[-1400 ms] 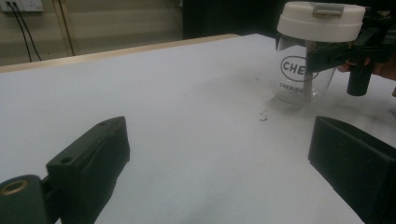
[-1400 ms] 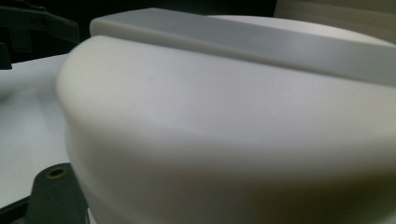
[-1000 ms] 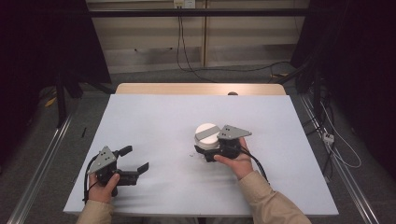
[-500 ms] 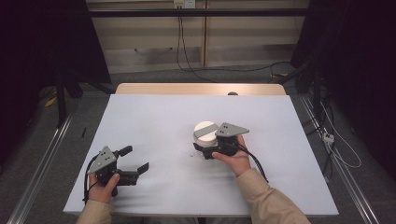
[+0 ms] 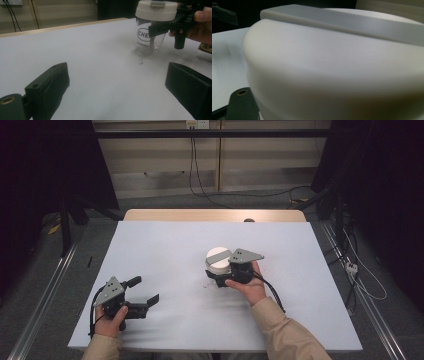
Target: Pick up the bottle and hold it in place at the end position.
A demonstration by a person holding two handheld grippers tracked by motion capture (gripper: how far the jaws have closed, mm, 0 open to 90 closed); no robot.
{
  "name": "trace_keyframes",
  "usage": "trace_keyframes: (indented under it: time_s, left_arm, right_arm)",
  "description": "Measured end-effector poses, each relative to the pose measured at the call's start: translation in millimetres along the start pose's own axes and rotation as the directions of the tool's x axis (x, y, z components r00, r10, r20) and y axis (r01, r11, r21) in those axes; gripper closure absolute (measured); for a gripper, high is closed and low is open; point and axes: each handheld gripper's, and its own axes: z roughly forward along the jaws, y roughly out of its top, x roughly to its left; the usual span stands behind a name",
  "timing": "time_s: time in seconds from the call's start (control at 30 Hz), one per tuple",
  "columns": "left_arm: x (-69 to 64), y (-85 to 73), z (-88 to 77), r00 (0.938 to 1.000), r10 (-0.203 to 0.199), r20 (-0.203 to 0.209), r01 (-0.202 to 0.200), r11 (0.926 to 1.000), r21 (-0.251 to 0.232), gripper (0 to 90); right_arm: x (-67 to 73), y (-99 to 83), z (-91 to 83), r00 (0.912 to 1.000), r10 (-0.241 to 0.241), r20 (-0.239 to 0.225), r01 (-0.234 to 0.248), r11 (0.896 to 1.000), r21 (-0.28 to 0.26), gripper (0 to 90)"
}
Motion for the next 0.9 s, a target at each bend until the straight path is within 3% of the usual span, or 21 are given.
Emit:
trace_keyframes:
  time_s: [0.9]
  left_arm:
    - [0.9, -0.4, -0.4, 1.0000, 0.000, -0.004, 0.000, 1.0000, 0.002, 5.1]
  right_arm:
    - [-11.5, 2.9, 18.0, 0.9997, 0.021, 0.012, -0.021, 1.000, -0.002, 18.6]
